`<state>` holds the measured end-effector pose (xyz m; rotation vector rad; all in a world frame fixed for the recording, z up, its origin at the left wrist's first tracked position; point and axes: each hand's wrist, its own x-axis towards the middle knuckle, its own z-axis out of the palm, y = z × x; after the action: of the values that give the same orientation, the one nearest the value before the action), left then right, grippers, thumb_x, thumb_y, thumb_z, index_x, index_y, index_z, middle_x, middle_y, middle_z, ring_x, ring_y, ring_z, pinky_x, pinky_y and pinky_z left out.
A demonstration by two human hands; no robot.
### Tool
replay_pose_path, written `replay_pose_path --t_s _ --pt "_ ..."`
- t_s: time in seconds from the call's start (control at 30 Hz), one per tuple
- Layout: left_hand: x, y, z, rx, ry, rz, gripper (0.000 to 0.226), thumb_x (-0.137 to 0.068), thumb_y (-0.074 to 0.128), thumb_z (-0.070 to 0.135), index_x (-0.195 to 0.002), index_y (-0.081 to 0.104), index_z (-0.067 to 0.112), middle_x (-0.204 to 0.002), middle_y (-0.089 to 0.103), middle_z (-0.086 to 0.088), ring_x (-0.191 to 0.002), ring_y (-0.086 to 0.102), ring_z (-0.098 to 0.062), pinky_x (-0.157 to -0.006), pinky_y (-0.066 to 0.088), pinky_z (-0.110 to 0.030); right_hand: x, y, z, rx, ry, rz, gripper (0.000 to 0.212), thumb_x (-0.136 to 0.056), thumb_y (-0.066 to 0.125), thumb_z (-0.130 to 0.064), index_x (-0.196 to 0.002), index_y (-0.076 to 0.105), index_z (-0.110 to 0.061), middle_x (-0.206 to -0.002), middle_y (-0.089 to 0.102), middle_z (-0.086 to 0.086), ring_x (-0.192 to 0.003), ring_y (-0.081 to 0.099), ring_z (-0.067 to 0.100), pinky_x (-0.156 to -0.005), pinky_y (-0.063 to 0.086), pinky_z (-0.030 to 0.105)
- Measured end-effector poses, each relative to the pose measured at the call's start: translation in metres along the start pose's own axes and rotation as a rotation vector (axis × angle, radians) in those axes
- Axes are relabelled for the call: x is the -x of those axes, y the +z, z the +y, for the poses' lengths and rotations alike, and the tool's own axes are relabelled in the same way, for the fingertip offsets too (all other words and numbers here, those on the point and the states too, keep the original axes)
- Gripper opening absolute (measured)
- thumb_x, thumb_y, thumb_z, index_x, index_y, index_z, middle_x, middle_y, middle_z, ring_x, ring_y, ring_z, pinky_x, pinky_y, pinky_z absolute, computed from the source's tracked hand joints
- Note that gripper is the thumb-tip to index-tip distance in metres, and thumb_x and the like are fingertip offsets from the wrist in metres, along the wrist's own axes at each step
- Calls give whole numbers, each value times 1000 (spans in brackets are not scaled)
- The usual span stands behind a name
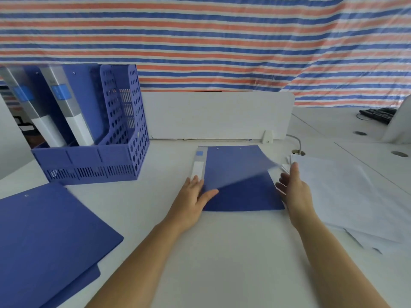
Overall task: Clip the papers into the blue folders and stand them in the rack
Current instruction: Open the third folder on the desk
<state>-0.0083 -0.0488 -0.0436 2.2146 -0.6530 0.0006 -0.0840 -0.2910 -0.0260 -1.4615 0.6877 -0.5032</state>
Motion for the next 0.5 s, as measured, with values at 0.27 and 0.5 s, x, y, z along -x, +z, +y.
replay_pose_path --t_s 0.27,0.5 --pt "-1 -6 3 239 -108 319 41 -103 27 40 -106 58 13 -89 61 1 -74 53 -2 -73 35 -20 4 7 13 480 -280 6 41 -89 59 -16 -130 60 -22 -121 64 -3 -115 57 19 -94 44 31" --pt "7 -9 19 539 -305 303 33 -100 39 34 -77 51 14 -70 52 4 -66 48 -14 -61 39 -26 0 -9 -2 512 -379 199 57 -81 40 9 -126 63 -17 -120 65 10 -112 59 27 -93 48 34"
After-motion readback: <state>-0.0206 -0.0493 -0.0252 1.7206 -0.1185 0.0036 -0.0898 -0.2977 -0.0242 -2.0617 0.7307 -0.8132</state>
